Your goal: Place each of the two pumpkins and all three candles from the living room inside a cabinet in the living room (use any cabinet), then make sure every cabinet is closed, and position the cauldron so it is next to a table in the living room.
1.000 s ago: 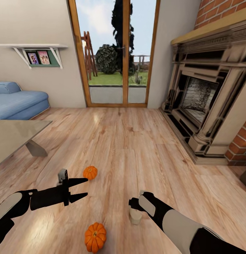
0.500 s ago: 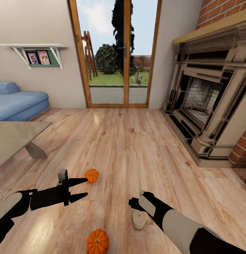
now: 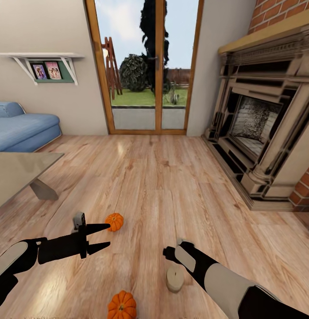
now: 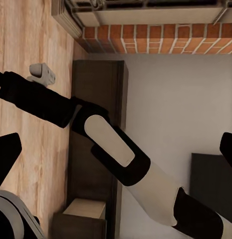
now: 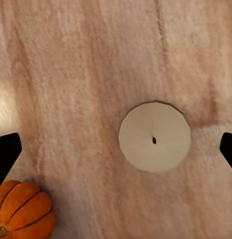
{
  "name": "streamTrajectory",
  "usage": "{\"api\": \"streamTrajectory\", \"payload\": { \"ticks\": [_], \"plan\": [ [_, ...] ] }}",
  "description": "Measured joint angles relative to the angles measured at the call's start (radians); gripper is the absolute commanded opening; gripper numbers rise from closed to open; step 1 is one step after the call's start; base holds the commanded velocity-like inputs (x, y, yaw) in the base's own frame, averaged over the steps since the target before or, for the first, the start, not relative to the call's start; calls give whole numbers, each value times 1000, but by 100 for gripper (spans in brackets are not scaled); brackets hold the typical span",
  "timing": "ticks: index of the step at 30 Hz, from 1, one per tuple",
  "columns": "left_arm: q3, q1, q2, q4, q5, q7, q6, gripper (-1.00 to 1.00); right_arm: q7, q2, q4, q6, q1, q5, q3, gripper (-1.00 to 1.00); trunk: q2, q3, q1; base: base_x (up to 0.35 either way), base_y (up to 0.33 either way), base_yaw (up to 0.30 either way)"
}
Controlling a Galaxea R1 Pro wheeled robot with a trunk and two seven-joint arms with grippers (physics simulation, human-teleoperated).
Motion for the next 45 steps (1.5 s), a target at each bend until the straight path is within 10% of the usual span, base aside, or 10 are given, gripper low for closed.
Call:
{"api": "streamTrajectory", "payload": {
  "ticks": [24, 45],
  "plan": [
    [-1, 0, -1, -2, 0, 0, 0, 100, 0, -7, -3, -55, 0, 5, 3, 100, -6, -93, 11, 0, 0, 0],
    [-2, 0, 0, -3, 0, 0, 0, 100, 3, -11, -8, -58, 0, 5, 3, 100, -6, -93, 11, 0, 0, 0]
  ]
}}
